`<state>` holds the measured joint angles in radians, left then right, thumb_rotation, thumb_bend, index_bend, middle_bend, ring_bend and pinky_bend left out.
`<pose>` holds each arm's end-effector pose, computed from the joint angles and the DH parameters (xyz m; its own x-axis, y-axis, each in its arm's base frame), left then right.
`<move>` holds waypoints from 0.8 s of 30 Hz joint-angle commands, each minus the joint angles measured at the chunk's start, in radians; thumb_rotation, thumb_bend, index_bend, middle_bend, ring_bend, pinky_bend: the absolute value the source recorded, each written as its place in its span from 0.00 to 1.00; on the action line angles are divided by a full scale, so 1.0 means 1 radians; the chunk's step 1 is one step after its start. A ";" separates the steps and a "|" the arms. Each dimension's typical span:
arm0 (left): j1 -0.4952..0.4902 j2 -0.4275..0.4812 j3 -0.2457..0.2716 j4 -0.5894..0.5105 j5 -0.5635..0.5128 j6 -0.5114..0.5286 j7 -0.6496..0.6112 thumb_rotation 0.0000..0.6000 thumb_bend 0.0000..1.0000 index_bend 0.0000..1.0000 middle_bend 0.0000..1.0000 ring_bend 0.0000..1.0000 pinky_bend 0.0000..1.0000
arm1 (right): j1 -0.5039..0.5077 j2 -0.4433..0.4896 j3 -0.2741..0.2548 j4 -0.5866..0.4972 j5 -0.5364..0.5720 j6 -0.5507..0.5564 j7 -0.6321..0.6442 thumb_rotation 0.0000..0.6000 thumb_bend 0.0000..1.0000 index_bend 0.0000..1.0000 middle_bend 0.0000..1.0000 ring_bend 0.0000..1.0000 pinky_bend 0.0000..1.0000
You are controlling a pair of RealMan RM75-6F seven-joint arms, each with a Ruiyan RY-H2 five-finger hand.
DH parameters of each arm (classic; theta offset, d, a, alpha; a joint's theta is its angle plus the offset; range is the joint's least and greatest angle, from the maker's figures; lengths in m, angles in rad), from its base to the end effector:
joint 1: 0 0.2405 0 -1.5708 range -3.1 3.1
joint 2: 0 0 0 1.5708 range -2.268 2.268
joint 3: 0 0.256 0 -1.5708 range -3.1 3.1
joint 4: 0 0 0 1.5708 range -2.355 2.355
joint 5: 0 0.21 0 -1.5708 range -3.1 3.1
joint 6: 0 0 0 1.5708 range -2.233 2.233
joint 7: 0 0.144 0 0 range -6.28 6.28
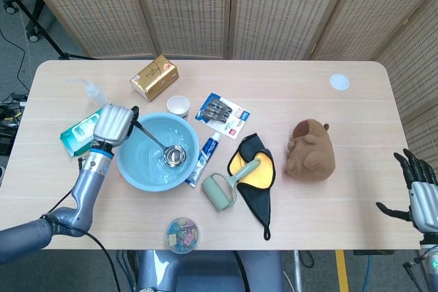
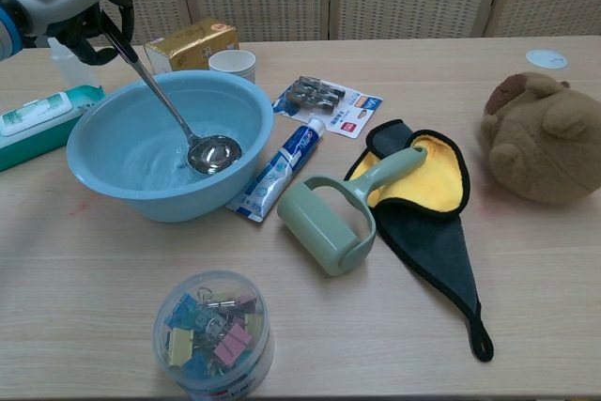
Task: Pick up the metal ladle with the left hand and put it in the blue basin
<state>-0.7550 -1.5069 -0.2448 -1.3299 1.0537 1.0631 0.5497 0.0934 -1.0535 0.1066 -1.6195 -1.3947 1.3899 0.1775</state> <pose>-0.1735 0.3945 0.0425 0.6430 -0.0020 0.7659 0.7470 -0.2191 -0.6277 -0.3264 -0.1952 0.1819 0.2620 -0.0164 0.9649 -0.9608 0.0899 0.2624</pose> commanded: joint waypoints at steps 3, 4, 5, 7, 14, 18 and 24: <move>0.017 0.029 -0.001 -0.013 0.015 0.006 -0.059 1.00 0.62 0.91 0.95 0.80 0.73 | 0.001 -0.003 -0.002 0.001 -0.001 -0.002 -0.007 1.00 0.00 0.00 0.00 0.00 0.00; 0.020 0.035 -0.002 -0.016 0.019 0.008 -0.072 1.00 0.62 0.91 0.95 0.80 0.73 | 0.001 -0.004 -0.002 0.001 -0.001 -0.002 -0.008 1.00 0.00 0.00 0.00 0.00 0.00; 0.021 0.038 -0.003 -0.018 0.021 0.010 -0.079 1.00 0.62 0.91 0.95 0.80 0.73 | 0.001 -0.004 -0.002 0.000 -0.001 -0.002 -0.009 1.00 0.00 0.00 0.00 0.00 0.00; 0.025 0.046 -0.006 -0.024 0.024 0.013 -0.097 1.00 0.62 0.91 0.95 0.80 0.73 | 0.002 -0.005 -0.002 0.000 -0.001 -0.002 -0.011 1.00 0.00 0.00 0.00 0.00 0.00; 0.035 0.078 -0.026 -0.054 0.022 0.022 -0.153 1.00 0.62 0.92 0.95 0.80 0.73 | 0.002 -0.007 -0.005 -0.003 -0.004 -0.002 -0.019 1.00 0.00 0.00 0.00 0.00 0.00; 0.040 0.100 -0.036 -0.083 0.014 0.024 -0.168 1.00 0.62 0.92 0.95 0.80 0.73 | 0.002 -0.007 -0.005 -0.004 -0.005 -0.001 -0.022 1.00 0.00 0.00 0.00 0.00 0.00; 0.047 0.138 -0.047 -0.133 0.008 0.036 -0.180 1.00 0.62 0.92 0.95 0.80 0.73 | 0.003 -0.010 -0.007 -0.003 -0.006 -0.003 -0.026 1.00 0.00 0.00 0.00 0.00 0.00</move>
<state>-0.7099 -1.3732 -0.2895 -1.4578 1.0625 1.0954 0.3712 0.0965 -1.0632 0.0995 -1.6230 -1.4010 1.3871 0.1514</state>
